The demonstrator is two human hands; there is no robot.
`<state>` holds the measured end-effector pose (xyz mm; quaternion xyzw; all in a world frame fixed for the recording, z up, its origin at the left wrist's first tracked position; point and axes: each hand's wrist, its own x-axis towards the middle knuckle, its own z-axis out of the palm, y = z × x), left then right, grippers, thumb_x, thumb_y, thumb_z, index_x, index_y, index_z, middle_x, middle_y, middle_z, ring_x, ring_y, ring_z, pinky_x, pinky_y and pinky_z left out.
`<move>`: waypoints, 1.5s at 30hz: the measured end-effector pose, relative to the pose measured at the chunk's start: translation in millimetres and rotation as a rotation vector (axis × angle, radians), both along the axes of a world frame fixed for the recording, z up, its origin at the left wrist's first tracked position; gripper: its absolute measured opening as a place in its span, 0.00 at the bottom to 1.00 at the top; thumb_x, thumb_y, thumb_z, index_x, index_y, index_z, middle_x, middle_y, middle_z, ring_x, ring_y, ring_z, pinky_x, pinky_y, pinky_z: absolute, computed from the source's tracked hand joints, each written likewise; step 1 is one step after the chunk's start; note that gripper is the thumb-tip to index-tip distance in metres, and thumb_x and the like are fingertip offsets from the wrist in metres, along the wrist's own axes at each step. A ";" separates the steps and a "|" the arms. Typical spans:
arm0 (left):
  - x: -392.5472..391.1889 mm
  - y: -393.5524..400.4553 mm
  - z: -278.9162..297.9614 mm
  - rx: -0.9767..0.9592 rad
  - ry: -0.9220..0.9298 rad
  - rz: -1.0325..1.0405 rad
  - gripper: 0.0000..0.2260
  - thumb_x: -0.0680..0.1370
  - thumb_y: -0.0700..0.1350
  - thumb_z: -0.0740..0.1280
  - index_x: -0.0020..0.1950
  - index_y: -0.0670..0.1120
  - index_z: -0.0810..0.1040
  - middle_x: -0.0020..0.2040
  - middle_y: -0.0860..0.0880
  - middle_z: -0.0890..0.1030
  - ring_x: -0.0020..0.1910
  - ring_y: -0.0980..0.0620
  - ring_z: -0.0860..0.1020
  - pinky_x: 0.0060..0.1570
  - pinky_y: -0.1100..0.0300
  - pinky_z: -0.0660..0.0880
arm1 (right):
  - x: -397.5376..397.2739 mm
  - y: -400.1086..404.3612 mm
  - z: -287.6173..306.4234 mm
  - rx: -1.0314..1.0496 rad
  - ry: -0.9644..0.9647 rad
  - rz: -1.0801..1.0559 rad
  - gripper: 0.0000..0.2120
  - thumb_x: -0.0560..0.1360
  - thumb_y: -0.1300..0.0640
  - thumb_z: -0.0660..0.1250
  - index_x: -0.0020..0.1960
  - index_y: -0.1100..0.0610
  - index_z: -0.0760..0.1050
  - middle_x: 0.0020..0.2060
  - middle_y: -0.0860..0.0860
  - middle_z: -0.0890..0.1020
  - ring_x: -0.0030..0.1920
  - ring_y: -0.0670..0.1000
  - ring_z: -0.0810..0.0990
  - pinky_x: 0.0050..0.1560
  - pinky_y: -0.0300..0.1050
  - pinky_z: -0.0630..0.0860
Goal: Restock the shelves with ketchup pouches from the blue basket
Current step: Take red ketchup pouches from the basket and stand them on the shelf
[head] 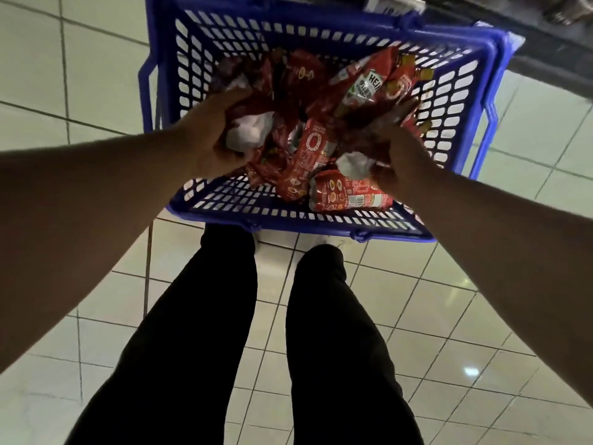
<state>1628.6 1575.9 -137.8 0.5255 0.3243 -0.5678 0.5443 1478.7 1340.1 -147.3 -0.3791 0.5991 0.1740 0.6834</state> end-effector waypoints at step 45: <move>11.0 -46.5 794.5 -0.328 -1.266 -0.026 0.08 0.79 0.56 0.69 0.56 0.58 0.82 0.54 0.47 0.86 0.52 0.46 0.85 0.47 0.54 0.82 | 55.4 -28.7 804.8 -0.577 -1.102 0.524 0.10 0.74 0.46 0.72 0.55 0.45 0.79 0.48 0.52 0.87 0.46 0.52 0.87 0.39 0.50 0.83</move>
